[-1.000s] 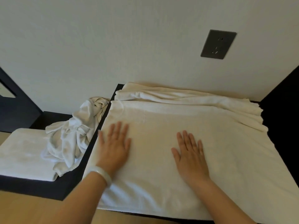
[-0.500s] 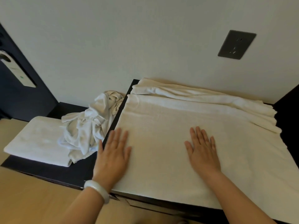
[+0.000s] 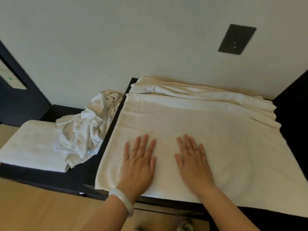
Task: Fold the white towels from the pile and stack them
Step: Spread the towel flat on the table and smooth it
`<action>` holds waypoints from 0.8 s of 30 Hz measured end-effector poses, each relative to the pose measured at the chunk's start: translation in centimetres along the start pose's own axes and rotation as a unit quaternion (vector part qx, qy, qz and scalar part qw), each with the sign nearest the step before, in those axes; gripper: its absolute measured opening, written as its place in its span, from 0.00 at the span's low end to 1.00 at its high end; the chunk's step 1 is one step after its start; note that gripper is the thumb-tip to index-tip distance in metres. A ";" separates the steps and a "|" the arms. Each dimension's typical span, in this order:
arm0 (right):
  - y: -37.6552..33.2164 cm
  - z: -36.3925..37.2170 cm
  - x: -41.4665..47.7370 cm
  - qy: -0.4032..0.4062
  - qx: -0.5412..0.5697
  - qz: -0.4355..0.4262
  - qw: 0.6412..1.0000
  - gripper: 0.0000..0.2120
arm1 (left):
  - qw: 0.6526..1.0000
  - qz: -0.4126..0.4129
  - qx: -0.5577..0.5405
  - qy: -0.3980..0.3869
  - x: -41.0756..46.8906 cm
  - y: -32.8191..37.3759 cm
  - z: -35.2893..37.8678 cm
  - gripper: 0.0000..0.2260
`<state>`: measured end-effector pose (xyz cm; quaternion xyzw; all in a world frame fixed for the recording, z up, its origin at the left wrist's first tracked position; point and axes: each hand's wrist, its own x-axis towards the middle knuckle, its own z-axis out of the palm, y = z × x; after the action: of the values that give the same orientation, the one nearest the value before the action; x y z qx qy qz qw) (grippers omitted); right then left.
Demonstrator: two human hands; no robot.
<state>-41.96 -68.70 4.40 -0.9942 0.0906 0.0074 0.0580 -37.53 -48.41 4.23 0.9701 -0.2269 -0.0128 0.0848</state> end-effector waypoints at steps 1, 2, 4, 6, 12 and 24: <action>2.5 -0.3 -0.5 0.004 -0.006 0.038 0.999 0.28 | 1.000 0.001 -0.008 -0.001 0.0 0.1 -0.1 0.27; 5.2 -0.7 -1.3 0.003 -0.008 0.083 0.997 0.29 | 1.000 0.000 -0.012 -0.005 0.0 0.2 -0.1 0.27; 9.8 -1.6 -3.2 -0.009 -0.003 0.176 0.984 0.32 | 1.000 -0.005 -0.001 -0.017 0.0 0.4 -0.2 0.28; 11.9 -1.9 -4.2 -0.029 -0.007 0.244 0.969 0.33 | 0.999 -0.028 0.006 -0.024 0.3 1.5 -0.6 0.31; 8.7 -1.3 -2.2 -0.042 0.020 0.235 0.971 0.30 | 0.992 0.122 -0.013 -0.023 4.7 10.2 -0.2 0.29; 25.2 -4.3 -10.8 -0.038 0.019 0.306 0.951 0.28 | 0.990 0.138 0.005 -0.016 5.9 10.1 1.5 0.30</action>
<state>-57.11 -91.88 6.08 -0.9164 0.3885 0.0606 0.0747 -36.80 -60.18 4.57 0.9297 -0.3598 -0.0156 0.0775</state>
